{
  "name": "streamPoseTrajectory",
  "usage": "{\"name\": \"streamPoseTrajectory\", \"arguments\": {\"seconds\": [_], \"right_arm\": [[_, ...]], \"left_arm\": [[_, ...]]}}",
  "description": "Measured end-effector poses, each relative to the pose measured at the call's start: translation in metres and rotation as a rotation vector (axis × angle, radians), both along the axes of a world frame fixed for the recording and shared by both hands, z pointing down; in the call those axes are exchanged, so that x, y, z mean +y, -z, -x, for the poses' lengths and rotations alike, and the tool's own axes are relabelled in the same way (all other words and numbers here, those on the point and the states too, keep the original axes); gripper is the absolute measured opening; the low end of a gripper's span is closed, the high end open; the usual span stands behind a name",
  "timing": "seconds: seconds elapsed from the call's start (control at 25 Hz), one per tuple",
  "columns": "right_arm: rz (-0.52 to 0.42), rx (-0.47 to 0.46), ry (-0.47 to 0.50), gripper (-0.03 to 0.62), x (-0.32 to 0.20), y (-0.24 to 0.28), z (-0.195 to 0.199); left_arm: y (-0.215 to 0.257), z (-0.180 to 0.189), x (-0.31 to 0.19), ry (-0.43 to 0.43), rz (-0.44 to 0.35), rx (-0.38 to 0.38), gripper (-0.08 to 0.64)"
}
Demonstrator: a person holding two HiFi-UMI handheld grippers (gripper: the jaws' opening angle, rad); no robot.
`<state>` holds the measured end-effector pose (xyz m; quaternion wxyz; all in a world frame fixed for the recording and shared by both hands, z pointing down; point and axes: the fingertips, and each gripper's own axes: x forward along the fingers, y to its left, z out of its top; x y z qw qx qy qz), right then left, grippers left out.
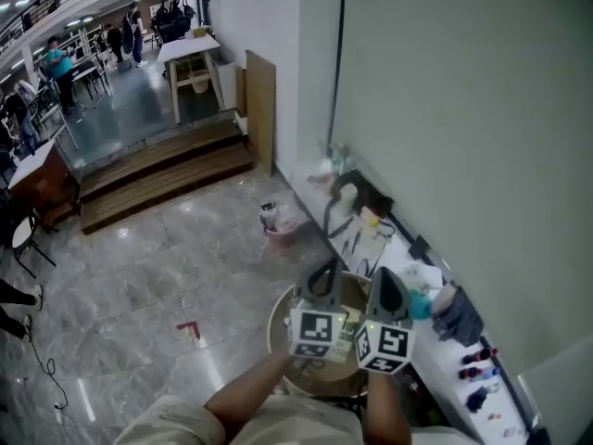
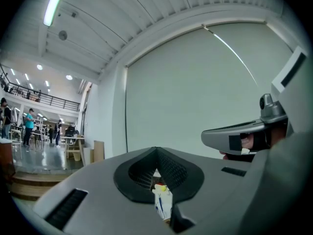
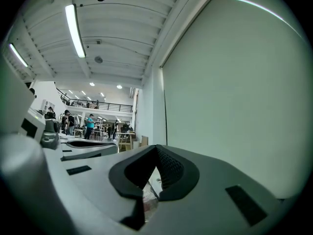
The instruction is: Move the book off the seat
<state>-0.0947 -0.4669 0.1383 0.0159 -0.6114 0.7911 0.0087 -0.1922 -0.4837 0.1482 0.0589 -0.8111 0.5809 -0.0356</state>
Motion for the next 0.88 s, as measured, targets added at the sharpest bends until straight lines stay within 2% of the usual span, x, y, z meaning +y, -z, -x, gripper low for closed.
{"name": "streamPoseTrajectory", "arguments": {"seconds": [0.24, 0.88], "right_arm": [[0.003, 0.035, 0.011, 0.006, 0.001, 0.008, 0.010], [0.003, 0.078, -0.026, 0.006, -0.006, 0.005, -0.010]], "left_arm": [[0.006, 0.011, 0.002, 0.015, -0.005, 0.018, 0.003], [0.010, -0.008, -0.010, -0.032, -0.037, 0.024, 0.003]]}}
